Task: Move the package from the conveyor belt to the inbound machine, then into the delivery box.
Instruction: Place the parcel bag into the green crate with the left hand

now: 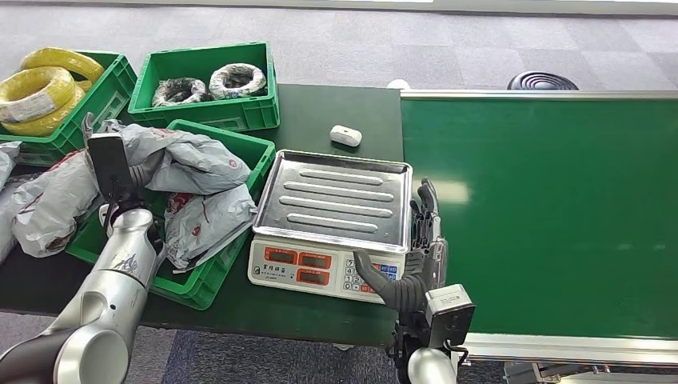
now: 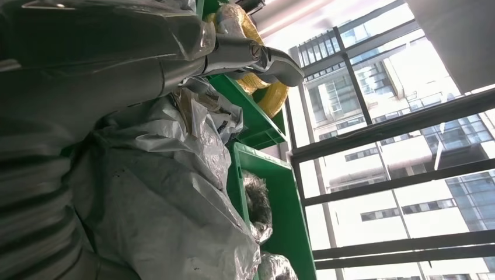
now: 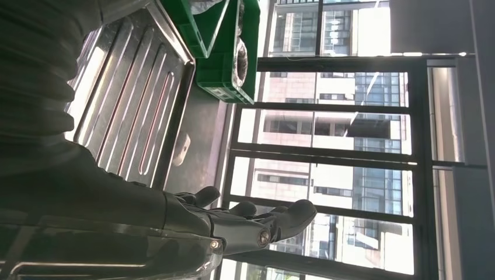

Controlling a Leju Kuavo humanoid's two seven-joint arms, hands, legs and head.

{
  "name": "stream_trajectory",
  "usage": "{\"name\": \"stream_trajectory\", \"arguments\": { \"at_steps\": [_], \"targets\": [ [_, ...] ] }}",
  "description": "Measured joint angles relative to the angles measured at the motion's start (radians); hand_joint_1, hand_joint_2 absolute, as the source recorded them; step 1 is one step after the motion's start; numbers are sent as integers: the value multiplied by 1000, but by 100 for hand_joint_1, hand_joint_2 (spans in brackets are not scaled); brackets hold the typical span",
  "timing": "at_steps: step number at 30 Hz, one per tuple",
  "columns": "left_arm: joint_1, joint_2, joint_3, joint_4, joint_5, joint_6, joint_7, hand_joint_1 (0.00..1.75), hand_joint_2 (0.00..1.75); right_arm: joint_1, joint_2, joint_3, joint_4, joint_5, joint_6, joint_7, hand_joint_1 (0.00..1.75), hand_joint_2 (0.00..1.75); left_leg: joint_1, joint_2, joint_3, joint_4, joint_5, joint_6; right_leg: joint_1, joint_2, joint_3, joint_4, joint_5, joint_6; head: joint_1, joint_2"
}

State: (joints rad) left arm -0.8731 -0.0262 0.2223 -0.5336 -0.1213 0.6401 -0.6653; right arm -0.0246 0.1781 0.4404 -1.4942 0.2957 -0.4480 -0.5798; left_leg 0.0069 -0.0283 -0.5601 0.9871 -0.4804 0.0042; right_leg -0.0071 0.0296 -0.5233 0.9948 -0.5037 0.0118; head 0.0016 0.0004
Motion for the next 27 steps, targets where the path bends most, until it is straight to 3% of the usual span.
{"name": "stream_trajectory", "arguments": {
  "at_steps": [4, 8, 18, 27],
  "targets": [
    [5, -10, -7, -32, 32, -59, -8, 0, 175, 0, 0, -2, 0, 4, -22, -6, 0, 175, 0, 0, 0, 0, 0, 0, 0, 0, 0, 0, 0, 0, 0, 0],
    [56, -32, -55, -169, 72, -152, 6, 0, 175, 0, -1, -6, 0, 8, -49, -16, 0, 175, 0, 0, 0, 0, 0, 0, 0, 0, 0, 0, 0, 0, 0, 0],
    [349, -74, -279, -753, 149, -306, 55, 0, 175, 1, -6, -30, -3, -32, -2, -50, 0, 175, 0, 0, -1, 0, -1, 0, 0, 1, -1, -1, 0, 0, 0, 0],
    [617, -87, -396, -1114, 153, -378, 2, 0, 175, -1, -6, -47, -22, -65, 76, -56, 0, 175, 0, 0, -1, 0, -1, 0, 0, 1, -1, -1, 0, 0, 0, 0]
  ]
}}
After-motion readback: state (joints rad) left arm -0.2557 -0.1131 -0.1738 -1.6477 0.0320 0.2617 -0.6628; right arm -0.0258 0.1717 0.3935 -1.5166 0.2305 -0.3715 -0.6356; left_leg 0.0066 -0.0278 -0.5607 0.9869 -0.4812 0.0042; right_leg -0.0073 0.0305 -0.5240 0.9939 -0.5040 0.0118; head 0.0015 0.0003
